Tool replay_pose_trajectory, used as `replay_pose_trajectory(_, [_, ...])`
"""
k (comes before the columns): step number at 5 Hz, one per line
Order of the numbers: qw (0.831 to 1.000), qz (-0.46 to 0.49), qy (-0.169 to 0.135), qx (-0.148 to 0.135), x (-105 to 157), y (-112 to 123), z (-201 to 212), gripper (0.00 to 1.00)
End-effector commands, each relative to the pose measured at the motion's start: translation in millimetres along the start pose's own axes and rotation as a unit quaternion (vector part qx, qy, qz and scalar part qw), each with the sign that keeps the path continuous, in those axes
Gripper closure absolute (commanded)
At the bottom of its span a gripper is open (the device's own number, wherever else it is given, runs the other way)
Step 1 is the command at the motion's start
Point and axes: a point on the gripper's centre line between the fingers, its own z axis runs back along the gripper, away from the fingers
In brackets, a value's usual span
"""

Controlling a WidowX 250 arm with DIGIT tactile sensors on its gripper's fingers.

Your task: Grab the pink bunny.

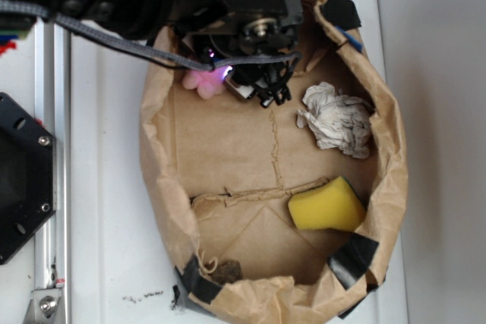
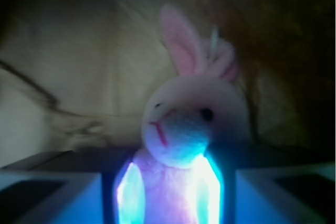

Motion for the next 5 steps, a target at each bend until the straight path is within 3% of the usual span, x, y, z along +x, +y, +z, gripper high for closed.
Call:
replay_pose_trajectory(1, [0.997,-0.014,-0.017,-0.080,19.2,-6.9,62.0,1.00])
replay_pose_trajectory(4, [0.996,-0.020,-0.027,-0.078,18.7,-4.0,59.3,1.00])
replay_pose_trajectory(5, [0.998,-0.016,-0.017,-0.059,21.8,5.8,41.0,0.00])
